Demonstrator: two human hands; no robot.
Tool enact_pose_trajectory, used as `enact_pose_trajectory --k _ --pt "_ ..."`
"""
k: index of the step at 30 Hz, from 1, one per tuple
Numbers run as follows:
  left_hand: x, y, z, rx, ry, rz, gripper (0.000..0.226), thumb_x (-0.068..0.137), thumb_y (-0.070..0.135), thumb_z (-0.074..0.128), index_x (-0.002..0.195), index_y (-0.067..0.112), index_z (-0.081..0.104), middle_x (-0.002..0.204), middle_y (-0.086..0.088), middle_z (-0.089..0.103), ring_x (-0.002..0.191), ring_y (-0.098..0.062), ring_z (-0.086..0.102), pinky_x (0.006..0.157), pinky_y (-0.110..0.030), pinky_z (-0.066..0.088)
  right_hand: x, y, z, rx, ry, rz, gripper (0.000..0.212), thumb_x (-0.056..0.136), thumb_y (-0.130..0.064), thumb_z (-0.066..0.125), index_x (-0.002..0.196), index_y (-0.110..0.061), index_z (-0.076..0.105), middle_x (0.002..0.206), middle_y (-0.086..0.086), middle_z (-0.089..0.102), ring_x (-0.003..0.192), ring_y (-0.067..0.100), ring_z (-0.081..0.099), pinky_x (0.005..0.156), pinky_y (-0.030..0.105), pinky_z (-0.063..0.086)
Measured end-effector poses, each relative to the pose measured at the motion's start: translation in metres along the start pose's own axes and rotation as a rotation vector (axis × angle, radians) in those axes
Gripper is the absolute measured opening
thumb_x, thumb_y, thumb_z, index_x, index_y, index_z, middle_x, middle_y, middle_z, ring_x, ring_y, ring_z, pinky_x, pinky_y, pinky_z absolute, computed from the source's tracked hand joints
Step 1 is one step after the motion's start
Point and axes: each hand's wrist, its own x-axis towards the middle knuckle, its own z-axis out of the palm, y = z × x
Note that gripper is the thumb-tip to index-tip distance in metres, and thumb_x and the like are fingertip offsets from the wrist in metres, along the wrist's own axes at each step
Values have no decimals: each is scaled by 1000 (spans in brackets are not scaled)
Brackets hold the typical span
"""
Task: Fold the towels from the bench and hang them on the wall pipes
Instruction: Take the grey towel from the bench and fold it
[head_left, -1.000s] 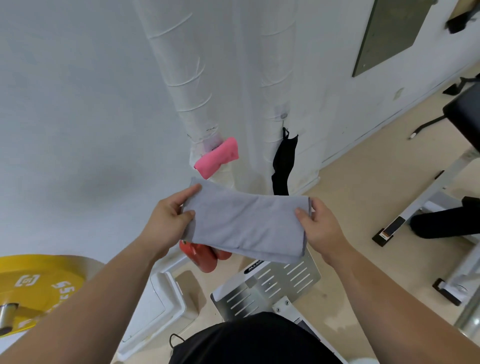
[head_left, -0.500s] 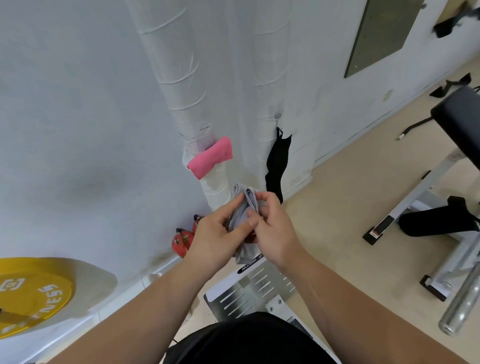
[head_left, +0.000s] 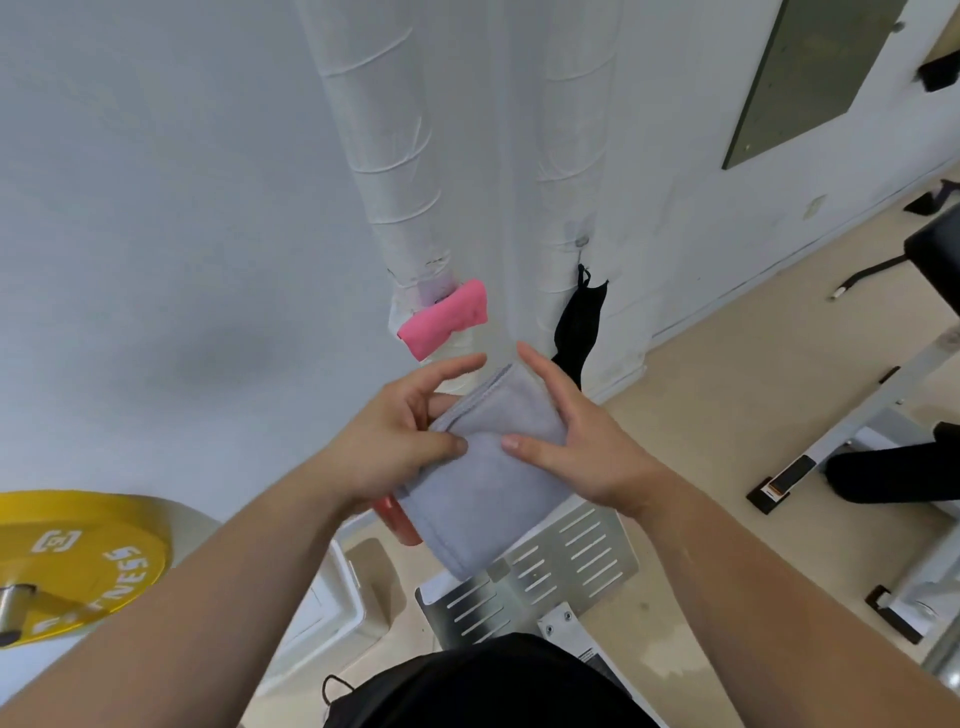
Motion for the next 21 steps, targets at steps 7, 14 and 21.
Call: enact_pose_trajectory --k 7,14,21 --pt "-6 -17 -34 -433 160 -202 66 70 28 82 134 29 64 121 -11 69 109 -29 63 92 -41 48 8 -17 6 425 60 56 61 102 -9 56 139 -55 41 121 8 73 112 27 70 98 47 55" --pt "-17 -33 -7 -484 501 -54 79 88 -3 71 146 41 39 85 -16 75 76 -22 72 65 -30 56 28 -14 14 258 185 69 35 104 -12 49 106 -43 64 114 1 70 106 25 67 94 49 55" --pt "-3 0 -24 -114 625 138 29 92 14 70 107 38 71 106 7 71 95 -14 66 79 -34 55 57 -56 15 215 126 -14 30 93 -2 63 99 -28 77 108 -9 74 101 7 68 82 20 54"
